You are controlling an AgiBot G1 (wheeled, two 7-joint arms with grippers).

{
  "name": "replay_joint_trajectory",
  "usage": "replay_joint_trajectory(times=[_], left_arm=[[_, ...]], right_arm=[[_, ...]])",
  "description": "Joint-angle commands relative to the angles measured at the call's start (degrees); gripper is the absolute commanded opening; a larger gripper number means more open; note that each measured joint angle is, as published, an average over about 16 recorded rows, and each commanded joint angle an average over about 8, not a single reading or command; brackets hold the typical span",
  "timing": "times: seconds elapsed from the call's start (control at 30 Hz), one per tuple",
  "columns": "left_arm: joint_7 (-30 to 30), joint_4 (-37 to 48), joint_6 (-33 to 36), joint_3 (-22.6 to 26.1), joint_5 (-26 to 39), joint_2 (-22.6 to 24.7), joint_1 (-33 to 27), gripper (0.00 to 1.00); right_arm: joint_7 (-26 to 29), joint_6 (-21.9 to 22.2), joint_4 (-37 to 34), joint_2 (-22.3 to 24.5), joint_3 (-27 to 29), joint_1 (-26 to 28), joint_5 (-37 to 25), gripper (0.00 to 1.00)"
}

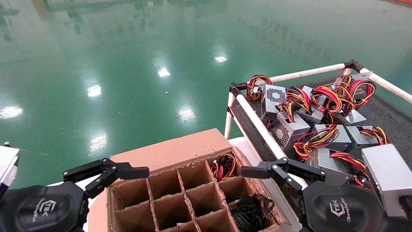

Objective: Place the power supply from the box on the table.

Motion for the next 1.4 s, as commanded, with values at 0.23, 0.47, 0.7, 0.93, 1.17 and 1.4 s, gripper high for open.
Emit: replay_joint_trajectory(times=[0.23,0.47,0.7,0.93,1.17,1.4], left_arm=[[0.0,0.0,0.0,0.0,0.0,0.0,0.0,0.0],[0.0,0.0,0.0,0.0,0.0,0.0,0.0,0.0],[0.0,0.0,0.0,0.0,0.0,0.0,0.0,0.0],[0.0,0.0,0.0,0.0,0.0,0.0,0.0,0.0],[0.0,0.0,0.0,0.0,0.0,0.0,0.0,0.0],[0.0,0.0,0.0,0.0,0.0,0.0,0.0,0.0]], right_arm=[[0.0,0.0,0.0,0.0,0.0,0.0,0.0,1.0],[0.0,0.0,0.0,0.0,0.0,0.0,0.0,1.0],[0.0,0.0,0.0,0.0,0.0,0.0,0.0,1.0],[0.0,0.0,0.0,0.0,0.0,0.0,0.0,1.0],[0.0,0.0,0.0,0.0,0.0,0.0,0.0,1.0],[0.0,0.0,0.0,0.0,0.0,0.0,0.0,1.0]])
